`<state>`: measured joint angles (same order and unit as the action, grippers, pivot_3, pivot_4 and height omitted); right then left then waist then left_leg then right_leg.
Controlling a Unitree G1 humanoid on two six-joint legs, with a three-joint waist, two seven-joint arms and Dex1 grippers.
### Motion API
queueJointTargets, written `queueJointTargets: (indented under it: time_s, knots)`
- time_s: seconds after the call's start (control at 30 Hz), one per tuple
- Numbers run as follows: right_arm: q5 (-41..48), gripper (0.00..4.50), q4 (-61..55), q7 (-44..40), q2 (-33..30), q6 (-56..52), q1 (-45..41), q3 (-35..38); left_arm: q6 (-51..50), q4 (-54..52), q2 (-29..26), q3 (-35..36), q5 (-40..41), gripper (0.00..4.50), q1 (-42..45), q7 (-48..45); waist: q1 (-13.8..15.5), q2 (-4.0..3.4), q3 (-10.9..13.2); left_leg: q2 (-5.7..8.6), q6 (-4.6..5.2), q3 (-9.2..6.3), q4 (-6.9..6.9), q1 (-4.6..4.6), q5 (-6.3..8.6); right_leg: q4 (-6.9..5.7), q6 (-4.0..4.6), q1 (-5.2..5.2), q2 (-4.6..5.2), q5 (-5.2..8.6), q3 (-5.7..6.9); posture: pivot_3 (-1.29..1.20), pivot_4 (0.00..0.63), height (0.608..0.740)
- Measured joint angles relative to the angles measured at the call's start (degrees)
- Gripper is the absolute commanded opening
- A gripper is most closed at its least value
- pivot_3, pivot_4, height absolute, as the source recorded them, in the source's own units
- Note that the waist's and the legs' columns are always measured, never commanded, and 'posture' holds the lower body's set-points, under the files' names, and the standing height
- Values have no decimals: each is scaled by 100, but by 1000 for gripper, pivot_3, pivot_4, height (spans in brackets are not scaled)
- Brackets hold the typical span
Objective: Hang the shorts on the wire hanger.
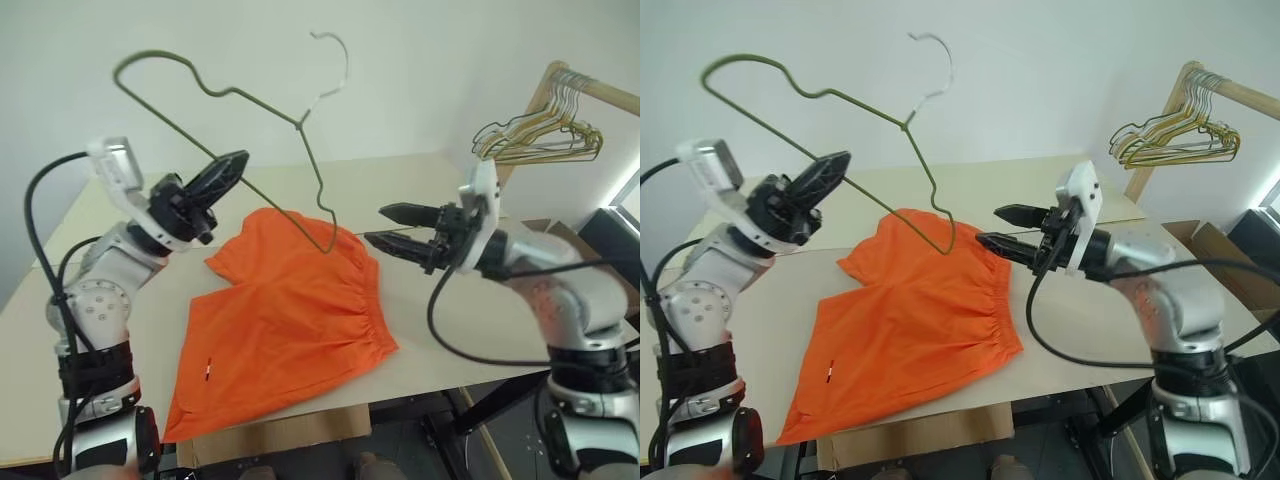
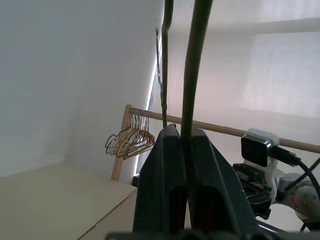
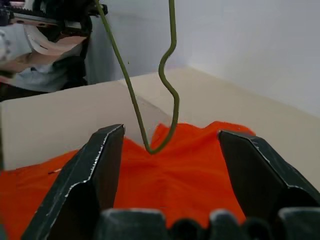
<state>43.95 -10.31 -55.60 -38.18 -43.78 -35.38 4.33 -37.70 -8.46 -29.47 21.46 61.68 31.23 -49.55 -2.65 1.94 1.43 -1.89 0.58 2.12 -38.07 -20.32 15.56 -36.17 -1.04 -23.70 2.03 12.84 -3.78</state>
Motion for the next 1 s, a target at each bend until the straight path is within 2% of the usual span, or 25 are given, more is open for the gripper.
queueJointTargets:
  time_s: [0.13, 0.27, 0.63, 0.73, 1.0]
  knots:
    - [248, 3587, 564, -1278, -404, -384, -177, -272, 32, 99, -197, 70, 208, 0, 4, -866, -2, 0, 0, 0, 7, 2, 0, -3, 4, 10, -1, 3, 1, 0, 1, -12, 0, 740]
    - [204, 3587, 917, -1734, -313, -420, -308, -594, 36, 176, -235, 186, 419, 0, 43, -1289, -26, 0, 0, 1, 8, 5, -1, -3, 5, 10, -2, 2, 3, 0, -4, -7, 0, 740]
    - [-79, 3587, 1238, -1895, 166, -687, -775, -1287, 29, 29, -51, 89, 496, 0, 51, -1395, 28, 0, 0, 4, 7, 3, -4, -32, 5, 4, -3, -27, 10, -3, -2, 0, 0, 740]
    - [-102, 3587, 1310, -1917, 224, -762, -932, -1306, 30, 13, 16, 44, 512, 0, 44, -1400, 23, 0, 0, 4, 7, -2, -20, -61, 5, 0, -3, -49, 10, -7, 3, -1, 0, 740]
    - [-117, 3587, 1432, -1963, 406, -936, -1227, -1390, 30, 11, 80, -43, 513, 0, 43, -1386, 17, 0, 0, 4, 8, -6, -26, -71, 5, 0, -4, -53, 10, -9, 8, -3, 0, 740]
